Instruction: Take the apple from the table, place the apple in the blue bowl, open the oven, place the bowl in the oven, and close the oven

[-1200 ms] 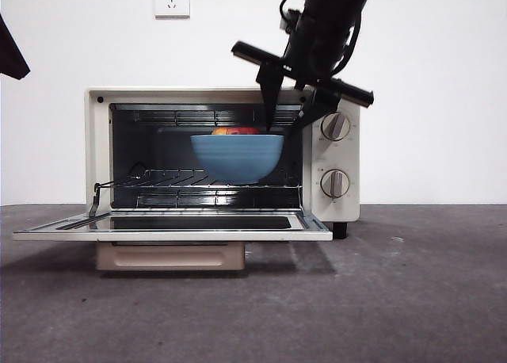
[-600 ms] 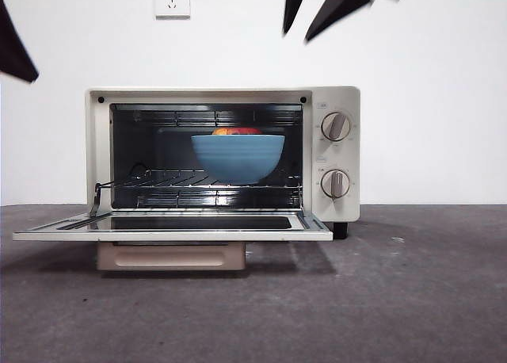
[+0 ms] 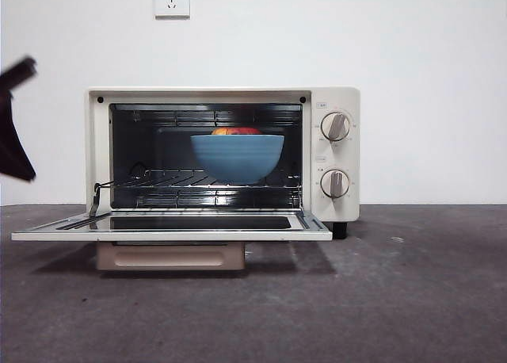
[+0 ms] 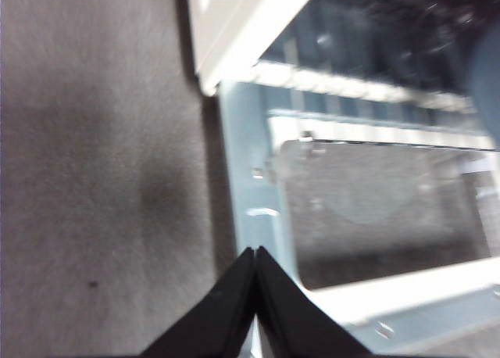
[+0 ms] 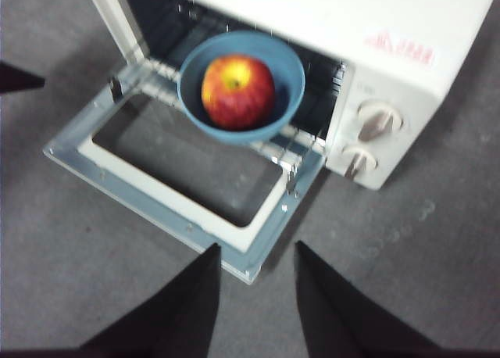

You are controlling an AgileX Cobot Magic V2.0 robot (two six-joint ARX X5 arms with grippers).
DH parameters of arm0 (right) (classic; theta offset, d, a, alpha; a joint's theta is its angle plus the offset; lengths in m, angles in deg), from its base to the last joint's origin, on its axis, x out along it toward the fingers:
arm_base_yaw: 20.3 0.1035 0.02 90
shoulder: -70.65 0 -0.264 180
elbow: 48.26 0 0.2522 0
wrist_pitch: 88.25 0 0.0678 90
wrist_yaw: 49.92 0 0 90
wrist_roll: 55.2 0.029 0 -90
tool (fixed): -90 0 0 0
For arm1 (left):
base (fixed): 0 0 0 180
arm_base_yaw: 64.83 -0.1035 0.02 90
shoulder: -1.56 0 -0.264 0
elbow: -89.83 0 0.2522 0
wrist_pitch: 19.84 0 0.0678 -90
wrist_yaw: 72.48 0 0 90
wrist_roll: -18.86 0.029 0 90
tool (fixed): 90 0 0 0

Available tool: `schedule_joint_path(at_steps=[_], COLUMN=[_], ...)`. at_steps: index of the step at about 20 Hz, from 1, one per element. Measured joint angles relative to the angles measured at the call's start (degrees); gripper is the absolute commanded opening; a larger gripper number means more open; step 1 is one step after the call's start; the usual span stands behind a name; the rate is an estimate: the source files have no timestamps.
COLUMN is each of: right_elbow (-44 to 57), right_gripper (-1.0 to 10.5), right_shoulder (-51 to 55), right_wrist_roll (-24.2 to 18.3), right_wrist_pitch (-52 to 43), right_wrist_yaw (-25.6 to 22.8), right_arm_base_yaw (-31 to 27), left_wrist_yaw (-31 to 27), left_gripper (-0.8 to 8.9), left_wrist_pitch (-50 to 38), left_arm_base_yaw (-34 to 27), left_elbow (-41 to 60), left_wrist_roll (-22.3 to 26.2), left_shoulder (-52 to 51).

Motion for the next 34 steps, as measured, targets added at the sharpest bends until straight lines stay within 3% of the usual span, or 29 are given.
schedule_joint_path(at_steps=[8, 21, 30, 34], right_elbow=[17.99, 19.08, 19.08, 19.08], right_gripper=[1.5, 1.5, 1.5, 1.5], right_shoulder=[11.19, 13.4, 13.4, 13.4], right_wrist_roll=[0.61, 2.01, 2.05, 2.16], right_wrist_pitch=[-4.11, -5.97, -5.97, -5.97], right_wrist_yaw=[-0.04, -0.04, -0.04, -0.04], right_arm_base_yaw=[0.07, 0.07, 0.07, 0.07], left_wrist_yaw=[2.16, 12.72, 21.55, 24.09], left_gripper=[0.06, 0.06, 0.06, 0.06], left_wrist_pitch=[-9.05, -11.32, -24.02, -35.41], left_arm_base_yaw=[0.02, 0.07, -1.84, -1.73], left_elbow=[0.02, 0.2, 0.63, 0.63], left_wrist_roll=[0.02, -0.37, -11.8, -17.97], left_shoulder=[13.4, 19.43, 19.78, 19.78])
